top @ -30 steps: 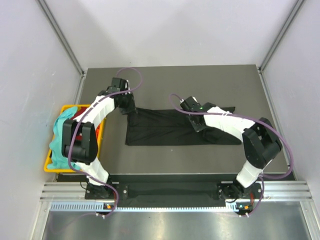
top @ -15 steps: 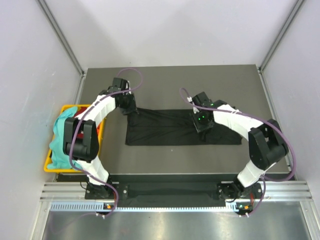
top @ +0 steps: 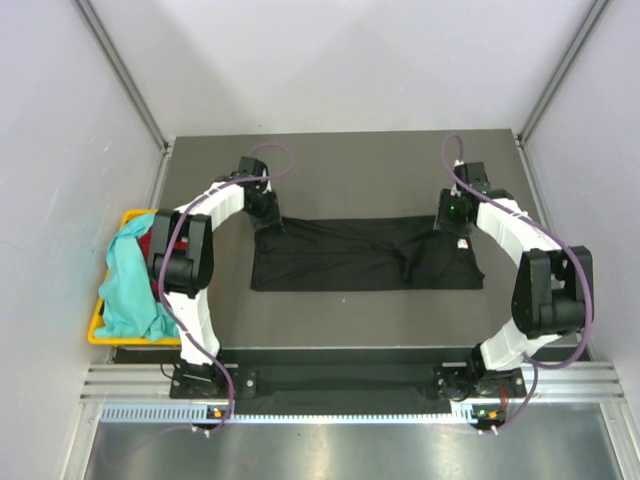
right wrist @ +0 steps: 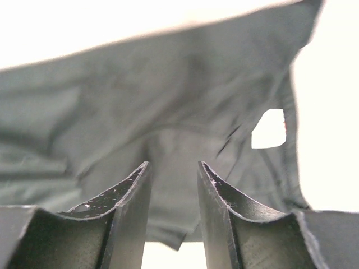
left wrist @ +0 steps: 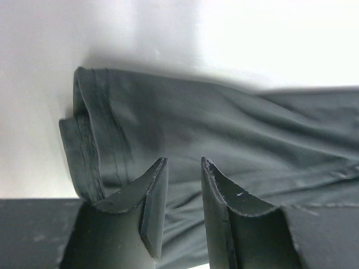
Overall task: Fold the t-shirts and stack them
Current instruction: Fold the tshirt
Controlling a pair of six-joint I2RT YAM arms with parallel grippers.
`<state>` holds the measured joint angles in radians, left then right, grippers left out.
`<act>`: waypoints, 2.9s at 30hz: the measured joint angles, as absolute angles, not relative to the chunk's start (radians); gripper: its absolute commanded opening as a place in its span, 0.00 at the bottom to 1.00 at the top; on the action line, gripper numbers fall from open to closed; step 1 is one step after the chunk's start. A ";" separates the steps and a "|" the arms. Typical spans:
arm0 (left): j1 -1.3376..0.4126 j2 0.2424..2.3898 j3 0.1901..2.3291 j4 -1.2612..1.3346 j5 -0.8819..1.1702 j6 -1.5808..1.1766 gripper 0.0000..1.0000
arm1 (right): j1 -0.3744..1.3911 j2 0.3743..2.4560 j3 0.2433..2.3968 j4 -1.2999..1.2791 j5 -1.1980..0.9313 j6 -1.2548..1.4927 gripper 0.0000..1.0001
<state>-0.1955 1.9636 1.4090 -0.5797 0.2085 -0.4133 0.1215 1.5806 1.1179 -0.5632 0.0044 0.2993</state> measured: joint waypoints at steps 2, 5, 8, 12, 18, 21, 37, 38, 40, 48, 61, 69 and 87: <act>-0.196 1.992 1.418 -0.583 0.197 -0.418 0.35 | 0.094 1.613 1.119 -0.529 0.022 0.311 0.46; -0.196 2.023 1.450 -0.596 0.179 -0.421 0.35 | 0.060 1.650 1.121 -0.487 0.041 0.322 0.48; -0.196 2.029 1.472 -0.596 0.140 -0.421 0.34 | 0.027 1.685 1.138 -0.453 0.051 0.329 0.47; -0.196 2.047 1.489 -0.597 0.103 -0.421 0.34 | -0.031 1.732 1.160 -0.410 0.048 0.339 0.44; -0.197 2.050 1.494 -0.599 0.078 -0.421 0.33 | -0.070 1.789 1.161 -0.374 0.047 0.341 0.41; -0.197 2.054 1.502 -0.603 0.070 -0.421 0.33 | -0.071 1.819 1.161 -0.344 0.038 0.338 0.25; -0.199 2.070 1.529 -0.614 -0.026 -0.447 0.32 | -0.134 1.886 1.162 -0.119 -0.014 0.355 0.21; -0.199 2.071 1.533 -0.617 -0.026 -0.447 0.32 | -0.135 1.895 1.168 -0.125 -0.016 0.355 0.25; -0.199 2.072 1.540 -0.627 -0.025 -0.445 0.33 | -0.138 1.909 1.188 -0.140 -0.023 0.355 0.33; -0.196 2.049 1.583 -0.665 0.039 -0.416 0.37 | -0.140 1.902 1.368 -0.370 0.020 0.366 0.39; -0.212 1.811 1.390 -0.641 0.195 -0.412 0.35 | 0.146 1.623 1.269 -0.582 0.040 0.282 0.26; -0.207 1.776 1.290 -0.644 0.202 -0.408 0.35 | 0.498 1.621 1.142 -0.607 0.135 0.252 0.26; -0.191 1.710 1.253 -0.630 0.185 -0.401 0.35 | 0.607 1.720 1.127 -0.617 0.392 0.166 0.33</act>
